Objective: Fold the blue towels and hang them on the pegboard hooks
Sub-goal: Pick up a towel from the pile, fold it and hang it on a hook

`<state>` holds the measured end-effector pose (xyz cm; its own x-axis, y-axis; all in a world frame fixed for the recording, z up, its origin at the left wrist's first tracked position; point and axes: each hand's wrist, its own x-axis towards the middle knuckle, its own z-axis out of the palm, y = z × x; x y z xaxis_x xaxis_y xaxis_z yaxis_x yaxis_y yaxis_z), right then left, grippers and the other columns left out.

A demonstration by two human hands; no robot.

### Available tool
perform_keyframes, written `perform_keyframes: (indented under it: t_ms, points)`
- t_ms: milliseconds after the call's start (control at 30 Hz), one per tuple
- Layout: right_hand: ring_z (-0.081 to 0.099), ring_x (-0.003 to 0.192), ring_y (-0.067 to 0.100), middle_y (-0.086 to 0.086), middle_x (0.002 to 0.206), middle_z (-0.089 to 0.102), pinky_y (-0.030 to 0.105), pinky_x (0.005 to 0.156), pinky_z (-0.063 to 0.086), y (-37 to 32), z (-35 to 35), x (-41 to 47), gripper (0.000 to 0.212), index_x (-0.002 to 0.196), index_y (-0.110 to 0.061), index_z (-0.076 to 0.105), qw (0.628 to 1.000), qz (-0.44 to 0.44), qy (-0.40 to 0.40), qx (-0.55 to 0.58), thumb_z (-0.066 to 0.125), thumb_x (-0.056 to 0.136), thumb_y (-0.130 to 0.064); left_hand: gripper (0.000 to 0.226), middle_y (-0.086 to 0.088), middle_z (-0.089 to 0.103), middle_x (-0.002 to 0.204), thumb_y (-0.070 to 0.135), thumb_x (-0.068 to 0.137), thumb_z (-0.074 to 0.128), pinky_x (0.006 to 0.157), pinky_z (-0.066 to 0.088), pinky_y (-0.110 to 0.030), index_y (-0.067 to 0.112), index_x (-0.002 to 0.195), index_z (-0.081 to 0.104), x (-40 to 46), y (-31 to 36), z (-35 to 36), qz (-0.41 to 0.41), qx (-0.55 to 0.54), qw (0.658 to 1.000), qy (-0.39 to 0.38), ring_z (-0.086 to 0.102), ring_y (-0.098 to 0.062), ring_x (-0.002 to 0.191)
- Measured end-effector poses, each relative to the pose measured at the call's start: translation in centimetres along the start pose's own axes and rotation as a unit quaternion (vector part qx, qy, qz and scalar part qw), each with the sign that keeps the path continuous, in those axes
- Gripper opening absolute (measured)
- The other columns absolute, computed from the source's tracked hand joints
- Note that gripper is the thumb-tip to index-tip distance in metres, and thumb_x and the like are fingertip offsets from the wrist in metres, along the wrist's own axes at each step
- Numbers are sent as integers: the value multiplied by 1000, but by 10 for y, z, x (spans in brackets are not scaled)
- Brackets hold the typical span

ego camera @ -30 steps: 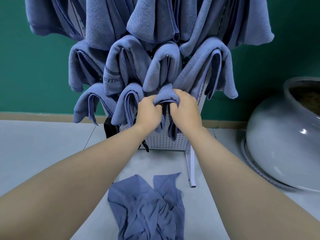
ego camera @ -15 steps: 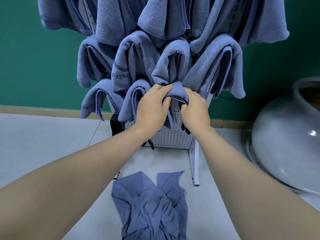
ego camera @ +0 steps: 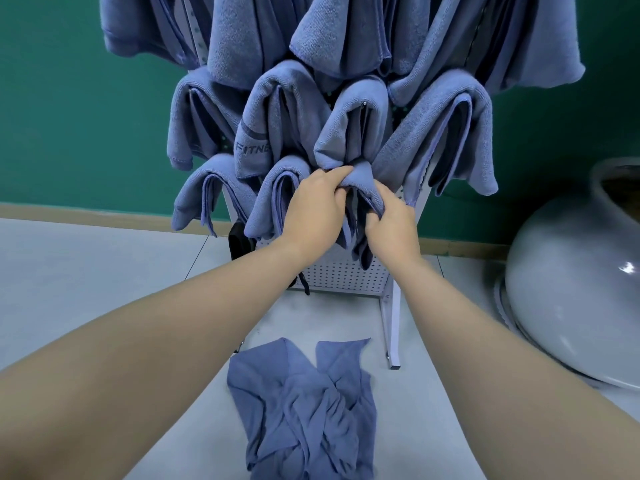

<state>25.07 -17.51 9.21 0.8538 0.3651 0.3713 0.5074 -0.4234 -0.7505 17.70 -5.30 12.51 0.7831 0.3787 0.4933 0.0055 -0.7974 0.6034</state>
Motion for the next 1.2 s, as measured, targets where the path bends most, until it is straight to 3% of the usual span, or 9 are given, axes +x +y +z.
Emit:
perform_keyframes:
  t_ms: [133, 233, 500, 633, 733, 867, 1000, 1067, 1200]
  points:
    - [64, 98, 27, 3, 107, 72, 43, 91, 56, 3, 3, -18, 65, 142, -35, 55, 999, 46, -2, 1, 44, 88, -1, 61, -3, 65, 130, 3, 98, 52, 101, 44, -26, 25, 154, 43, -30, -7, -2, -44, -63, 996, -56, 59, -17, 119]
    - [65, 101, 29, 5, 108, 71, 47, 92, 56, 13, 7, -43, 54, 140, -28, 54, 997, 71, -3, 10, 50, 91, -6, 58, 1, 65, 129, 1, 98, 52, 95, 39, -10, 18, 153, 44, -67, -21, -5, -63, -89, 991, -79, 58, -6, 112]
    - [58, 128, 26, 8, 146, 57, 31, 101, 45, 52, 34, -163, 46, 147, -11, 49, 985, 172, -9, -21, 55, 102, -15, 53, -10, 50, 153, 4, 102, 51, 110, 37, -23, 10, 154, 43, -190, -99, -1, -215, -14, 946, -243, 53, -24, 134]
    - [62, 121, 28, 4, 131, 64, 42, 101, 53, 82, 58, -220, 37, 136, -15, 60, 954, 272, -122, -21, 57, 100, -16, 43, -13, 61, 139, 0, 99, 48, 107, 47, -38, 5, 141, 57, -235, -137, 8, -245, 11, 908, -341, 60, -25, 120]
    - [66, 103, 26, -3, 108, 64, 38, 92, 54, 96, 74, -243, 24, 122, -17, 64, 922, 309, -234, -27, 61, 98, -21, 36, -8, 64, 133, 11, 103, 48, 93, 45, -27, 7, 136, 60, -260, -152, 23, -273, 10, 878, -394, 59, -23, 115]
    - [63, 93, 22, 0, 93, 66, 30, 82, 50, 108, 94, -258, 23, 108, -15, 64, 901, 295, -311, -66, 72, 94, -31, 22, -6, 66, 115, 24, 104, 53, 90, 49, -38, 10, 119, 61, -282, -167, 50, -300, -20, 860, -412, 61, -27, 107]
    - [59, 120, 23, 1, 129, 60, 38, 103, 49, 117, 109, -266, 62, 143, -16, 53, 884, 312, -339, -75, 77, 89, -35, 11, -6, 66, 87, 17, 99, 61, 72, 44, -33, 10, 90, 61, -296, -174, 68, -353, -65, 866, -347, 62, -25, 87]
    - [57, 123, 23, -1, 135, 54, 40, 103, 50, 123, 115, -265, 72, 148, -21, 45, 888, 309, -329, -85, 77, 86, -38, 39, -1, 52, 63, 14, 96, 66, 65, 35, -32, 16, 63, 45, -297, -179, 74, -387, -87, 859, -323, 53, -20, 69]
    - [53, 73, 14, -4, 77, 55, 32, 73, 47, 125, 122, -257, 19, 82, -15, 56, 890, 314, -317, -94, 74, 90, -18, 51, -4, 41, 57, 9, 86, 79, 65, 29, -29, 17, 51, 43, -292, -190, 74, -477, -196, 809, -282, 41, -14, 57]
